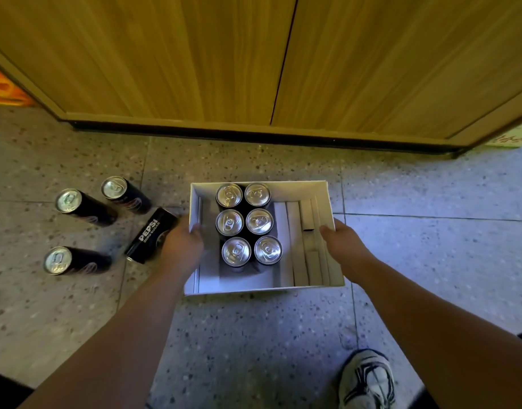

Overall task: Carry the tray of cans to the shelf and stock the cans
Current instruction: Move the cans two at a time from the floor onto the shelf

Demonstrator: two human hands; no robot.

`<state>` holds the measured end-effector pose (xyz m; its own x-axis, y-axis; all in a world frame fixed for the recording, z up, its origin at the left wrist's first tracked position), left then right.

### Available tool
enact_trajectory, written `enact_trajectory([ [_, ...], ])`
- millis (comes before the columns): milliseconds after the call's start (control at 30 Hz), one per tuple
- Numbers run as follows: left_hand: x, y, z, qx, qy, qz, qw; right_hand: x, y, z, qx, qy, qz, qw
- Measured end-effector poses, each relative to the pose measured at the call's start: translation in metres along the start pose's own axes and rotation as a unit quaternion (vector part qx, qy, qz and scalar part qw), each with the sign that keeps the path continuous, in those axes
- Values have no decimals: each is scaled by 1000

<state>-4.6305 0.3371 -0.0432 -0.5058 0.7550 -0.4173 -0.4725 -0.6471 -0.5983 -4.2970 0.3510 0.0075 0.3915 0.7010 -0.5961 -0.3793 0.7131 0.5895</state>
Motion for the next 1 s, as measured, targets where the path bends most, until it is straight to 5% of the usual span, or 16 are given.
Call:
enact_trajectory([
  [433,31,19,-8,-2,-52,-17,999,31,-12,-49,32,0,23,999],
  [1000,48,25,-18,11,-11,-27,1000,57,-24,-70,29,-2,44,999],
])
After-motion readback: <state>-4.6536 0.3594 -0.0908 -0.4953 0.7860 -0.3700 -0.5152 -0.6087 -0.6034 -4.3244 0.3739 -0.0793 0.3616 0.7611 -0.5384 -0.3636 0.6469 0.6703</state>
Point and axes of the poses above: each hand's wrist, its own x-axis towards the middle knuckle, its own z-axis out of the back of the hand, y = z × x, the point moved 7 cm from there along x, towards the middle knuckle, and after that the axes turned 11 degrees about -y, right-handed, at the moved point
